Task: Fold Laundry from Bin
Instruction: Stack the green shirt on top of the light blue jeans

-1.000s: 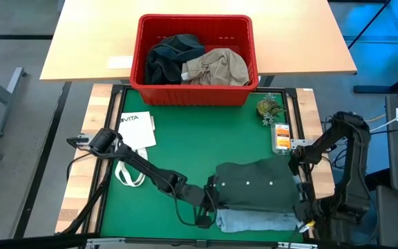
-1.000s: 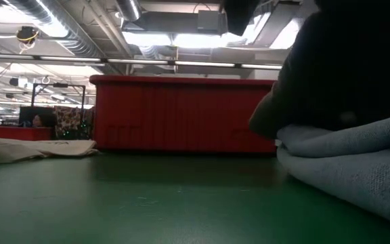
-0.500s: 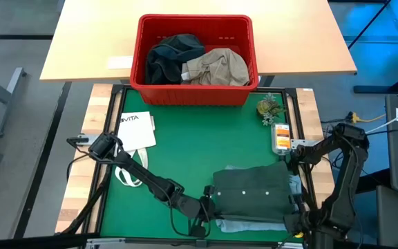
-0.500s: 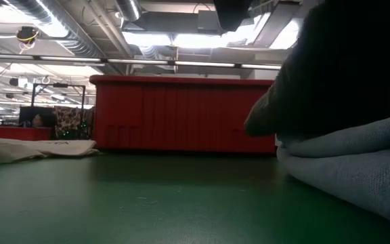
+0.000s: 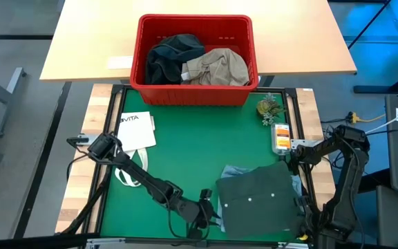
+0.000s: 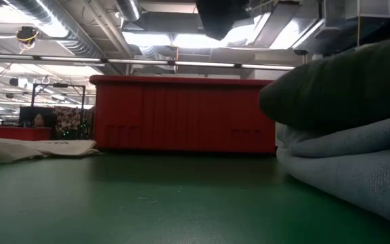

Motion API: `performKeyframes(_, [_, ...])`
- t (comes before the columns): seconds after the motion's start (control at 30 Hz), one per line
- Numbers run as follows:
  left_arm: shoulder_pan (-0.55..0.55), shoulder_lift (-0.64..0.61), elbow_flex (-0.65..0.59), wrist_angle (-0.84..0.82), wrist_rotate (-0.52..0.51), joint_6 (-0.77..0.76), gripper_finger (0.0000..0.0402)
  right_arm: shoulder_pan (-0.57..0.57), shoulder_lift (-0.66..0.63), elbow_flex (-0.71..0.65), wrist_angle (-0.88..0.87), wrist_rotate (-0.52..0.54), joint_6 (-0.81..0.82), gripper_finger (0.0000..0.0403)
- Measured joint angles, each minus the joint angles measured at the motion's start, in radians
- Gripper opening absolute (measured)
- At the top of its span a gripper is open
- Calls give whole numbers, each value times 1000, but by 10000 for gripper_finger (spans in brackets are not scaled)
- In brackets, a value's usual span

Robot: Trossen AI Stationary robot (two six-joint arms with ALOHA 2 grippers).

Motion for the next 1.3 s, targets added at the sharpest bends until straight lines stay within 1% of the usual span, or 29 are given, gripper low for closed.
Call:
performKeyframes(0.17, [20, 0, 0, -1, -8, -31, 137, -1, 0, 0, 1, 12, 0, 79])
performKeyframes(0.37, [57, 0, 0, 1, -81, -133, 165, -11, 0, 0, -10, 4, -4, 150])
performKeyframes(0.47, [90, -15, 0, -5, -81, -161, 166, -45, 0, 1, -18, -105, -49, 174])
performKeyframes(0.53, [111, -35, 0, -6, -76, -158, 162, -79, 0, 1, -33, -190, -92, 183])
performKeyframes(0.57, [119, -47, 1, -13, -75, -155, 159, -95, -1, 1, -41, -212, -121, 186])
performKeyframes(0.67, [144, -70, 1, -45, -63, -152, 152, -136, -5, 4, -78, -223, -194, 190])
performKeyframes(0.73, [159, -87, 1, -79, -33, -153, 148, -160, -8, 23, -136, -214, -244, 190])
performKeyframes(0.8, [173, -107, 1, -104, -3, -154, 146, -182, -15, 55, -200, -169, -299, 190])
performKeyframes(0.9, [193, -136, 1, -143, 17, -155, 145, -210, -35, 101, -295, -42, -373, 190])
performKeyframes(1.0, [214, -149, 1, -183, 30, -155, 145, -235, -73, 130, -359, 78, -399, 191])
performKeyframes(1.13, [239, -160, 1, -242, 40, -160, 145, -282, -142, 124, -433, 191, -422, 191])
performKeyframes(1.2, [253, -160, 2, -283, 65, -184, 145, -311, -172, 110, -479, 240, -423, 191])
performKeyframes(1.3, [275, -160, 2, -335, 113, -231, 145, -366, -233, 58, -465, 338, -464, 191])
